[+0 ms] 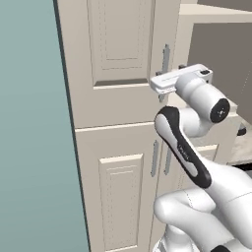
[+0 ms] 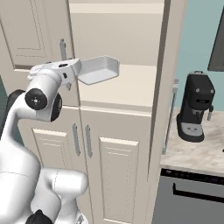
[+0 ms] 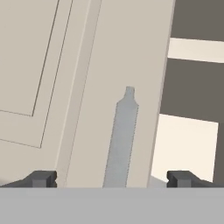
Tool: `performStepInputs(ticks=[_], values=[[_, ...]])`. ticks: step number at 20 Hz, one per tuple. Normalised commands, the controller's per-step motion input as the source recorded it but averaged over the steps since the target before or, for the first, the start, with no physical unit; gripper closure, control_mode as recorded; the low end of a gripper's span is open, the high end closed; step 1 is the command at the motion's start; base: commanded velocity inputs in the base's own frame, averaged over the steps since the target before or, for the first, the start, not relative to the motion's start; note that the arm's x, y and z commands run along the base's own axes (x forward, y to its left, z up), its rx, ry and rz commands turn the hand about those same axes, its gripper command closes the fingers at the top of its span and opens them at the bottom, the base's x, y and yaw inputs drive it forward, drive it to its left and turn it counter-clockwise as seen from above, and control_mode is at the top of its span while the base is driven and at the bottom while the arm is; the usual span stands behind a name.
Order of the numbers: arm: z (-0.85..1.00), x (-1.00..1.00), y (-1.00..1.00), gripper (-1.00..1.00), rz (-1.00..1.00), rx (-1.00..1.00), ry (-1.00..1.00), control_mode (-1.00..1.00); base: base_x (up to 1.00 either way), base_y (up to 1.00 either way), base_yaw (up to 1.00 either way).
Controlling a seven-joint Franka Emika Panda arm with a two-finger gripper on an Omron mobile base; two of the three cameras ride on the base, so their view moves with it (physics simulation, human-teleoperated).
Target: Retrieve the tupperware from the cabinet, then place the raw meat into the tupperware to avoid contamination.
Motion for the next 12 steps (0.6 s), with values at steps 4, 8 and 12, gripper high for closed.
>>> performStepInputs(ticks=[4, 8, 12], values=[[-0.03, 0.26, 0.0, -1.0, 0.0, 0.0, 0.0, -1.0, 0.0, 0.0, 0.0], [-0.04, 0.26, 0.0, -1.0, 0.0, 0.0, 0.0, -1.0, 0.0, 0.0, 0.0], [-0.04, 0.25, 0.0, -1.0, 0.0, 0.0, 0.0, -1.0, 0.0, 0.0, 0.0]])
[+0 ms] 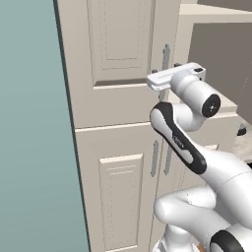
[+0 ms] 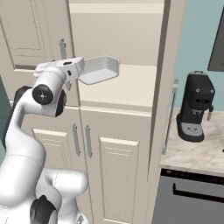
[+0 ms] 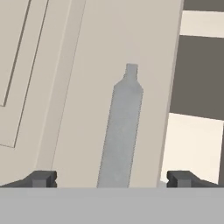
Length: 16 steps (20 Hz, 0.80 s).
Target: Retrieve the tupperware from the cabinet, then place the raw meat into the tupperware to avoid contamination.
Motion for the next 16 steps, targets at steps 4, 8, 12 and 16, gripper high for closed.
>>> performStepInputs(ticks=[4, 8, 12, 16], values=[[-0.03, 0.24, 0.0, -1.0, 0.0, 0.0, 0.0, -1.0, 0.0, 0.0, 0.0], [-0.03, 0.23, 0.0, -1.0, 0.0, 0.0, 0.0, -1.0, 0.0, 0.0, 0.0], [-0.04, 0.23, 0.0, 1.0, 0.0, 0.0, 0.0, -1.0, 0.0, 0.0, 0.0], [-0.05, 0.21, 0.0, 1.0, 0.0, 0.0, 0.0, -1.0, 0.0, 0.0, 0.0]])
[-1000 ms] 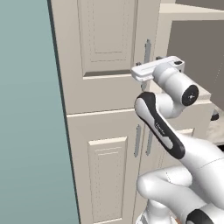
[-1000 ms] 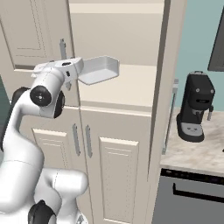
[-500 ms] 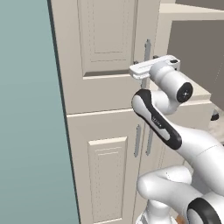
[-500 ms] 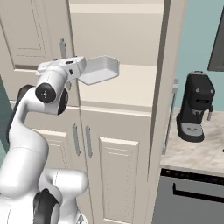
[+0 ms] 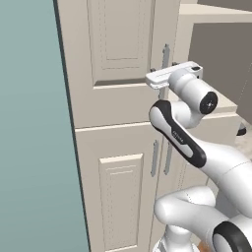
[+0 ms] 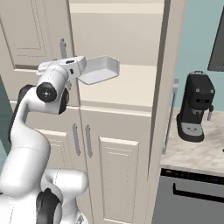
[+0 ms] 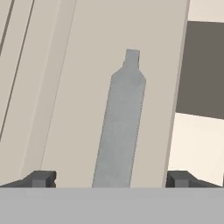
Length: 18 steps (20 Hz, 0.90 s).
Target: Retrieve the tupperware from the cabinet, then place the raw meat into the tupperware to avoid contamination.
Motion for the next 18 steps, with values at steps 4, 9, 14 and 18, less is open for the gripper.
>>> performStepInputs(ticks=[4, 9, 14, 18], values=[[-0.04, 0.17, 0.0, 1.0, 0.0, 0.0, 0.0, -1.0, 0.0, 0.0, 0.0], [0.0, 0.14, 0.0, 1.0, 0.0, 0.0, 0.0, -1.0, 0.0, 0.0, 0.0], [0.0, 0.08, -0.16, 1.0, 0.0, 0.0, 0.0, -1.0, 0.0, 0.0, 0.0], [0.0, 0.03, -0.24, 1.0, 0.0, 0.0, 0.0, -1.0, 0.0, 0.0, 0.0]])
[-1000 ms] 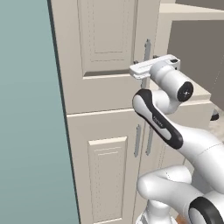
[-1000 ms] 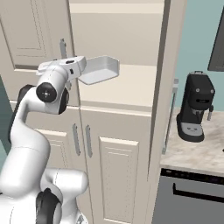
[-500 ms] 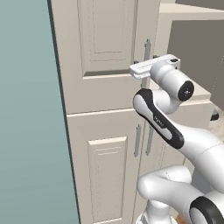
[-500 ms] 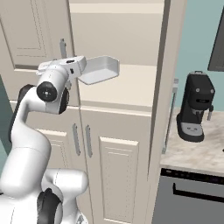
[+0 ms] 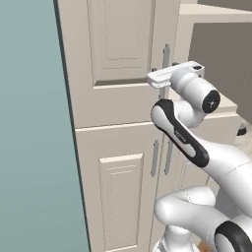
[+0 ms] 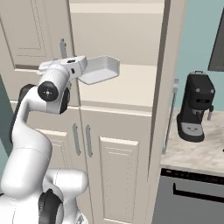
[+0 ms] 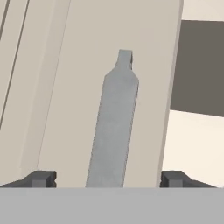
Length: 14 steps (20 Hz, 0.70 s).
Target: Retrieve the tupperware from the cabinet, then place the raw meat into the tupperware to avoid contamination.
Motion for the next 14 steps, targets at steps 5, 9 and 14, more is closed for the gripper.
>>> performStepInputs(ticks=[5, 9, 14], values=[[0.0, 0.0, -0.25, 1.0, 0.0, 0.0, 0.0, -1.0, 0.0, 0.0, 0.0], [0.0, 0.0, -0.17, 1.0, 0.0, 0.0, 0.0, -1.0, 0.0, 0.0, 0.0], [-0.06, 0.01, 0.08, 1.0, -0.01, 0.0, -0.02, -1.0, 0.0, 0.0, 0.0]])
